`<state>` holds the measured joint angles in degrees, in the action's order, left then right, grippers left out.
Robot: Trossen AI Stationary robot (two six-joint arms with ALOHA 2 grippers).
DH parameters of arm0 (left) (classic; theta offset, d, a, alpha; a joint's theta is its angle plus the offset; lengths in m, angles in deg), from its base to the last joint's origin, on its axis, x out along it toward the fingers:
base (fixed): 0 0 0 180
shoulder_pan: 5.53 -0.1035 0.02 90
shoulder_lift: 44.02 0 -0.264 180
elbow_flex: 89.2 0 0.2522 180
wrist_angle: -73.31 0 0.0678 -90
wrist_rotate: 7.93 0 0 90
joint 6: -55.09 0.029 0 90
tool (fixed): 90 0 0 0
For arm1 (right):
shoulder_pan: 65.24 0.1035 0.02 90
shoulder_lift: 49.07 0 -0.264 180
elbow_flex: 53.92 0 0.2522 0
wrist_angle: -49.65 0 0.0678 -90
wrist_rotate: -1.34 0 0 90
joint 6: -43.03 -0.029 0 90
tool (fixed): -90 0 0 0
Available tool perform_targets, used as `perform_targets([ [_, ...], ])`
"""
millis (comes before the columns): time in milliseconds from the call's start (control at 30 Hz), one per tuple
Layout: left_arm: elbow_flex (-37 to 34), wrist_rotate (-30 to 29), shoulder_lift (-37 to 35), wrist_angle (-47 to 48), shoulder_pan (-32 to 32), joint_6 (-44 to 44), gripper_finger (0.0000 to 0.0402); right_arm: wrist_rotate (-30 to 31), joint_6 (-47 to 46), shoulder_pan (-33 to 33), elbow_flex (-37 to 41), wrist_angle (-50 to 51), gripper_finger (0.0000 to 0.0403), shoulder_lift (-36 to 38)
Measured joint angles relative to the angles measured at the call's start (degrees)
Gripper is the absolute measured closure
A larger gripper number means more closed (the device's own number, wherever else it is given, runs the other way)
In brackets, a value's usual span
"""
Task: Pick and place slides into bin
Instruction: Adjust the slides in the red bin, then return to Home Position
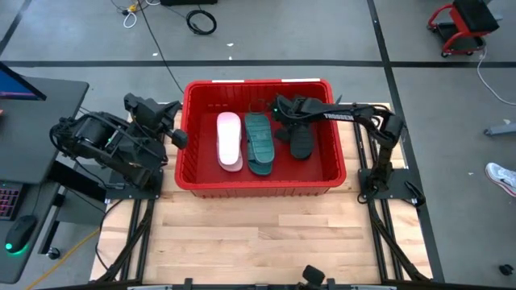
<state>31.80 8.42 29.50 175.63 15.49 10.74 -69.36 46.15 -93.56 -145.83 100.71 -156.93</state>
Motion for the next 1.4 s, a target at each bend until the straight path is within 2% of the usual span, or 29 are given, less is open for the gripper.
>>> perform_targets([
  [233,0.00,0.02,-0.39,1.40,0.91,-1.30,0.0374,-4.21,-1.17,-0.23,0.00,-1.72,0.0399,9.43],
  [333,0.00,-0.10,-1.25,1.44,2.47,-1.79,0.0386,-10.77,-1.60,-0.12,0.00,-5.12,0.0400,15.21],
  [467,-1.16,-0.83,-1.98,1.43,5.28,-5.13,0.0396,-22.41,-1.32,0.96,0.00,-9.89,0.0399,22.06],
  [667,-9.82,0.29,-2.98,0.31,10.69,-14.47,0.0389,-34.16,-3.68,5.82,0.00,-15.05,0.0396,30.05],
  [833,-19.46,3.64,-3.09,-6.35,12.70,-16.91,0.0396,-35.31,-4.58,13.53,0.00,-19.46,0.0398,34.44],
  [967,-26.03,10.62,-3.13,-20.71,12.52,-12.35,0.0393,-35.29,-5.75,18.67,0.00,-23.40,0.0398,36.04],
  [1100,-33.15,20.56,-3.13,-44.49,12.47,2.53,0.0397,-35.28,-6.91,22.49,0.00,-25.97,0.0398,36.31],
  [1267,-42.10,37.57,-3.13,-77.68,9.87,21.58,0.0392,-35.16,-9.24,27.17,0.02,-28.85,0.0400,36.30],
  [1333,-45.30,44.23,-3.13,-88.44,8.02,25.88,0.0397,-35.05,-9.25,29.56,0.04,-31.37,0.0400,36.62],
  [1400,-48.17,50.62,-3.13,-95.17,5.49,27.56,0.0397,-34.43,-8.58,32.02,0.04,-33.93,0.0399,37.17],
])
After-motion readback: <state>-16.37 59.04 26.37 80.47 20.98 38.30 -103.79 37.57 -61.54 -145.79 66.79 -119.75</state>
